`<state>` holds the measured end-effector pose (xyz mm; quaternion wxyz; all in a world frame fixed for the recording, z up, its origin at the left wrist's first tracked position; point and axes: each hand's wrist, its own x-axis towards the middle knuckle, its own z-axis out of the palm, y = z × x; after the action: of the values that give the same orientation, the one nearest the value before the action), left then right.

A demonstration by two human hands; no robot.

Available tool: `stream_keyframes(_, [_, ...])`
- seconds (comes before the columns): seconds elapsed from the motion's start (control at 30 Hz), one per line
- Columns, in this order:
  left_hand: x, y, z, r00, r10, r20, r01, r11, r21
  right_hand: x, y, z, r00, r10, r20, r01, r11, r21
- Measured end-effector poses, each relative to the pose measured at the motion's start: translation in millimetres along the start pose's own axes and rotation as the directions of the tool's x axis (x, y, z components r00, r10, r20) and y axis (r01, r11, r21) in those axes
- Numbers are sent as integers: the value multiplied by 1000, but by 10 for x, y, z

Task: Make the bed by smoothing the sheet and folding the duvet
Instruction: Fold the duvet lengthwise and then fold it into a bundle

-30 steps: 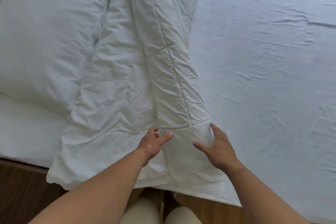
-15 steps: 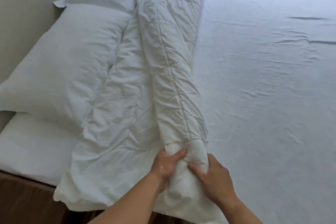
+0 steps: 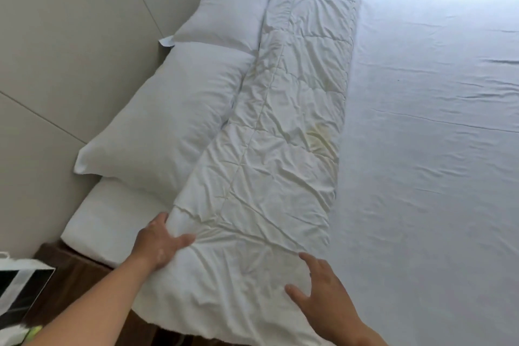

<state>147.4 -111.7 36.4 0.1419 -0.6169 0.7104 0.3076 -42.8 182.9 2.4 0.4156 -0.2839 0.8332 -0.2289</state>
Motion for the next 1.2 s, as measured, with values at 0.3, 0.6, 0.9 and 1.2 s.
stream_keyframes(0.3, [885, -864, 413, 909, 1, 418, 105, 967, -232, 581, -278, 974, 998, 67, -19, -69, 987, -147])
stream_keyframes(0.6, [1015, -1569, 461, 982, 115, 153, -100, 990, -100, 839, -300, 1722, 929, 162, -332, -280, 895, -348])
stream_keyframes(0.9, [1691, -1678, 607, 832, 20, 554, 130, 964, -230, 865, -137, 1551, 803, 406, -437, -505, 853, -134])
stream_keyframes(1.2, [1881, -1309, 741, 701, 91, 707, 405, 765, -500, 877, 712, 1046, 773, 632, 46, -566, 656, 499])
